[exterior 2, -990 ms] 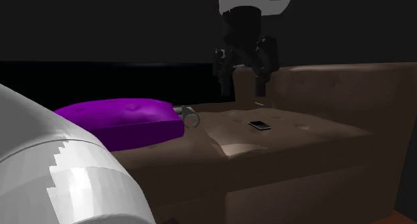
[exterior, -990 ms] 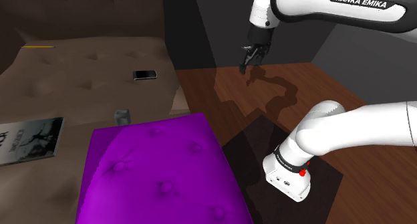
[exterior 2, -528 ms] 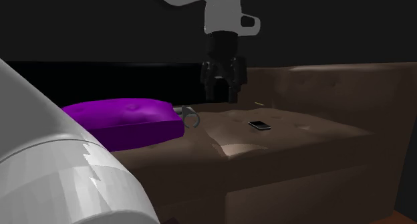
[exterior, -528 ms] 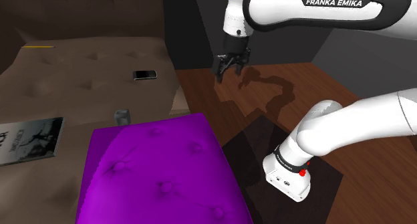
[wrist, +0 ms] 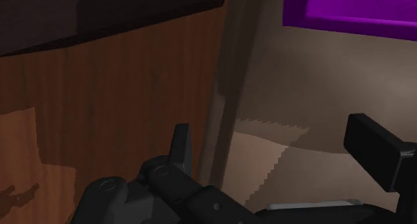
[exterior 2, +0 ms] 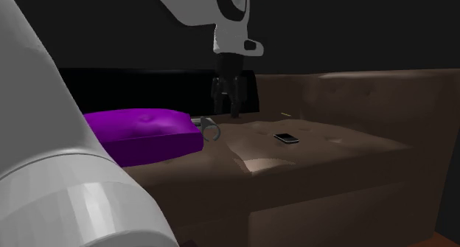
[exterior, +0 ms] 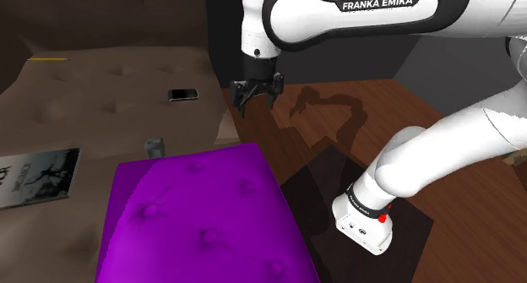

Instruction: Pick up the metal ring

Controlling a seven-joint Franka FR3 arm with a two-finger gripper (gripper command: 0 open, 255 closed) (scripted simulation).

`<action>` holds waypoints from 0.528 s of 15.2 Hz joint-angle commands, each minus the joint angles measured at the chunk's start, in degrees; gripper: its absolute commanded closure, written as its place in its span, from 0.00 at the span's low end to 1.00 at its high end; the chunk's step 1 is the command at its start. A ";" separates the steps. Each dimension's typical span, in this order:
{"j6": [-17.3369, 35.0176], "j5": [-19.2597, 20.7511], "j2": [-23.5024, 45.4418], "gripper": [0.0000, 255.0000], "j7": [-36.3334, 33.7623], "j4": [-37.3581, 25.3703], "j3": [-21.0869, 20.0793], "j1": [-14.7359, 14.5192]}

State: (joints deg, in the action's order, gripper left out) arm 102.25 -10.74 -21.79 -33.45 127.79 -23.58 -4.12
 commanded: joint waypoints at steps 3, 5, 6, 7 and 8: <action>2.99 0.10 7.76 0.00 -6.77 -4.82 -3.90 -0.14; 4.10 0.84 11.97 0.00 -10.31 -7.87 -5.65 -0.35; 4.60 1.37 14.16 0.00 -12.11 -9.51 -6.47 -0.50; 5.06 2.01 16.40 0.00 -13.93 -11.22 -7.21 -0.72; 5.46 2.74 18.69 0.00 -15.77 -13.00 -7.88 -1.02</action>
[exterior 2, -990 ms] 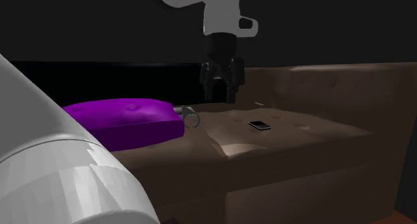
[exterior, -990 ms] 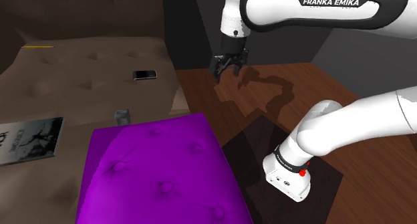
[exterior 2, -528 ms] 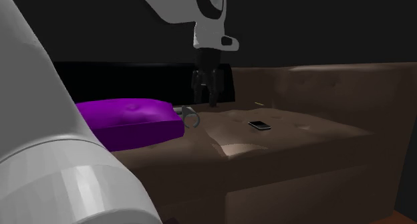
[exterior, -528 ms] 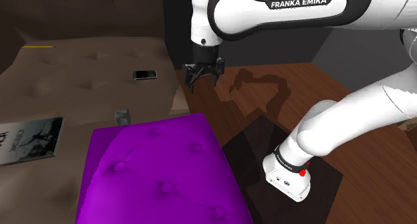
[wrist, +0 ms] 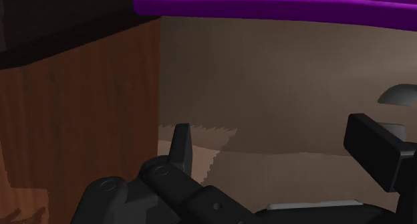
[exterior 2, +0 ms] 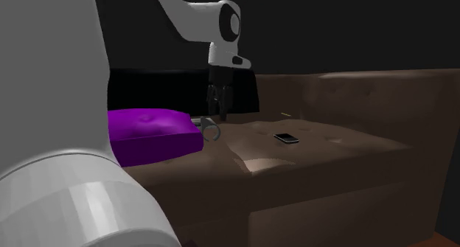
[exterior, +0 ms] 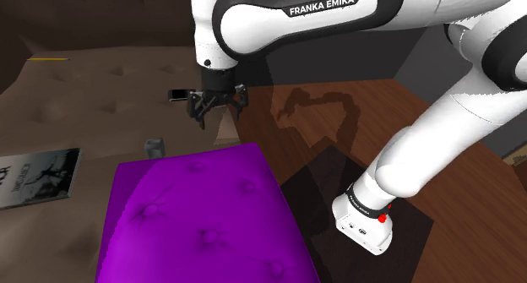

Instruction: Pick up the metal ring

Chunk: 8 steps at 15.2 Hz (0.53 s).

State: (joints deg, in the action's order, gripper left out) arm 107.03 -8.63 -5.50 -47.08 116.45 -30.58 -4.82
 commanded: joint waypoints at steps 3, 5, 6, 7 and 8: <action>1.52 3.34 9.52 0.00 -7.67 -7.51 -2.43 -1.67; 1.71 5.40 14.41 0.00 -11.23 -11.86 -2.97 -3.06; 1.68 6.46 16.88 0.00 -12.94 -14.19 -3.10 -3.91; 1.56 7.52 19.36 0.00 -14.59 -16.63 -3.12 -4.84; 1.35 8.54 21.84 0.00 -16.16 -19.19 -3.03 -5.90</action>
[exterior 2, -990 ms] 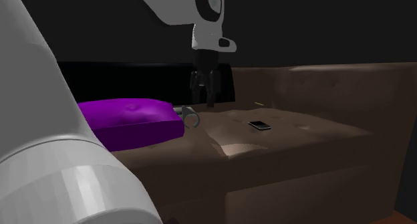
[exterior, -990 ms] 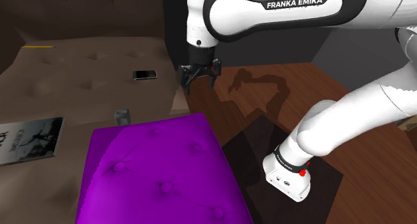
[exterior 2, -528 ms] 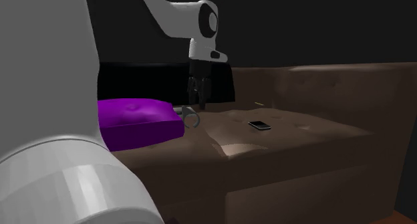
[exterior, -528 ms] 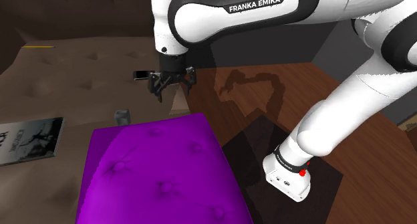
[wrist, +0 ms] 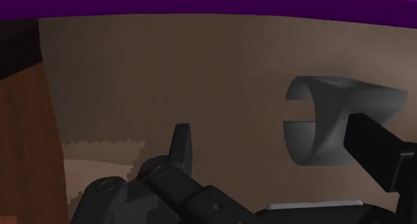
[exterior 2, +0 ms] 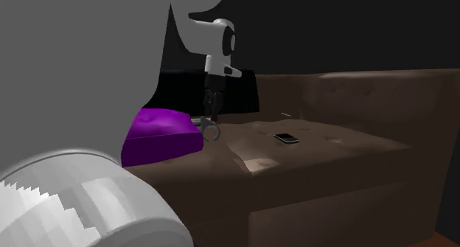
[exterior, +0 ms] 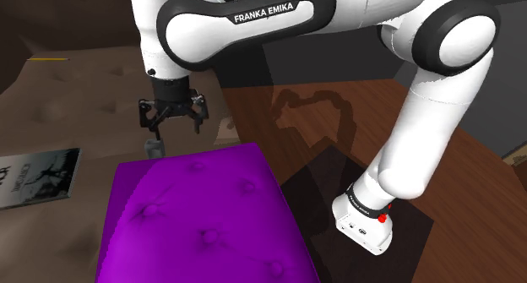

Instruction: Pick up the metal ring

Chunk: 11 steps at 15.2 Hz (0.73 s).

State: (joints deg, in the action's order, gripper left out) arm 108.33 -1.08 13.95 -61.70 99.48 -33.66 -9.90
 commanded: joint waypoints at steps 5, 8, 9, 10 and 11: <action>-1.03 4.75 12.47 0.00 -6.90 -13.14 1.07 -5.59; 1.03 4.99 12.98 0.00 -6.81 -11.53 1.28 -5.58; 1.70 5.08 13.18 0.00 -6.79 -11.02 1.35 -5.59; 2.37 5.18 13.39 0.00 -6.77 -10.54 1.41 -5.60; 3.03 5.29 13.61 0.00 -6.75 -10.06 1.49 -5.61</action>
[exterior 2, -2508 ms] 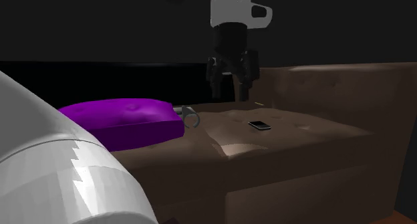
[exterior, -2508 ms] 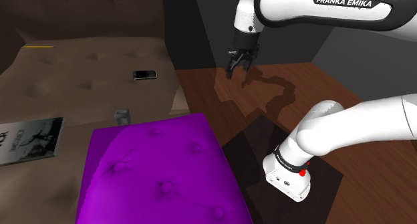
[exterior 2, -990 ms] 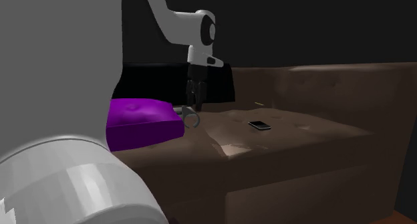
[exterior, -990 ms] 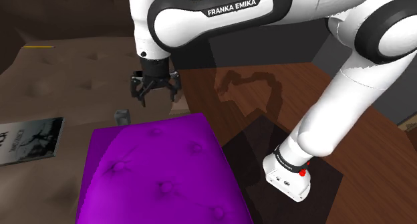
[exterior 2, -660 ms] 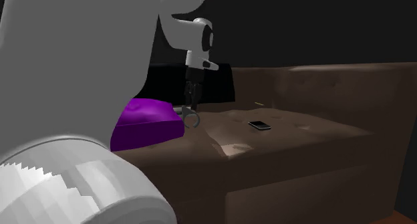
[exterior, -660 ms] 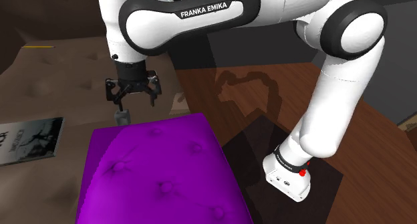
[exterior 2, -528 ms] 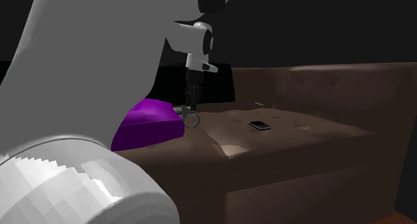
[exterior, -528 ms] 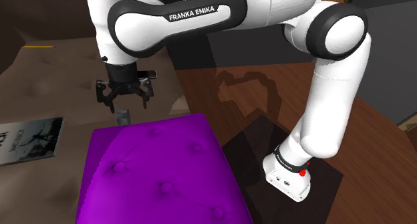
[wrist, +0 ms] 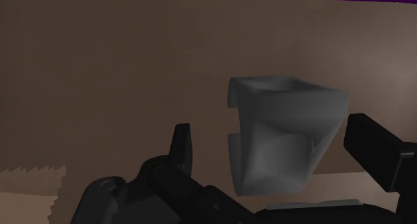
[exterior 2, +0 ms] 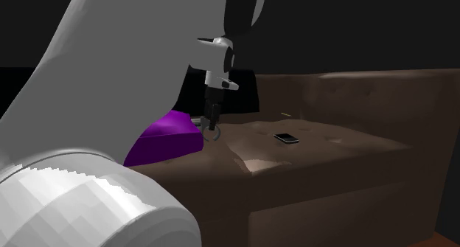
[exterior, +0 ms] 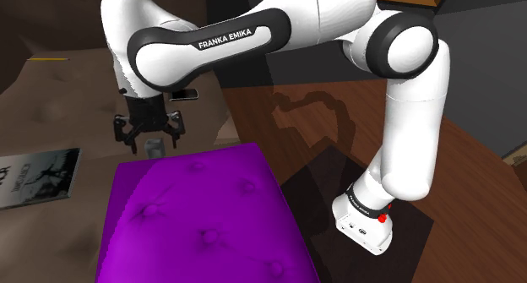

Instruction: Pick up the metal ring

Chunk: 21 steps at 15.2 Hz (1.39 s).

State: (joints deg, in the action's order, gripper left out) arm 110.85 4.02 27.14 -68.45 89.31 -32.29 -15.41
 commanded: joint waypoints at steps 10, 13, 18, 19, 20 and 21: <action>0.84 0.24 0.51 1.00 -0.04 0.35 0.14 -0.13; 0.90 0.25 0.55 1.00 -0.01 0.38 0.15 -0.11; -2.46 -0.24 -0.46 1.00 -0.10 -2.10 -0.19 -0.08; -3.15 -0.32 -0.63 1.00 -0.13 -2.64 -0.24 -0.09; -3.84 -0.39 -0.79 1.00 -0.16 -3.21 -0.30 -0.10; -4.54 -0.46 -0.93 1.00 -0.20 -3.79 -0.35 -0.13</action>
State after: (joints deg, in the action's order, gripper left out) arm 106.98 3.65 26.38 -68.72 86.01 -32.61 -15.61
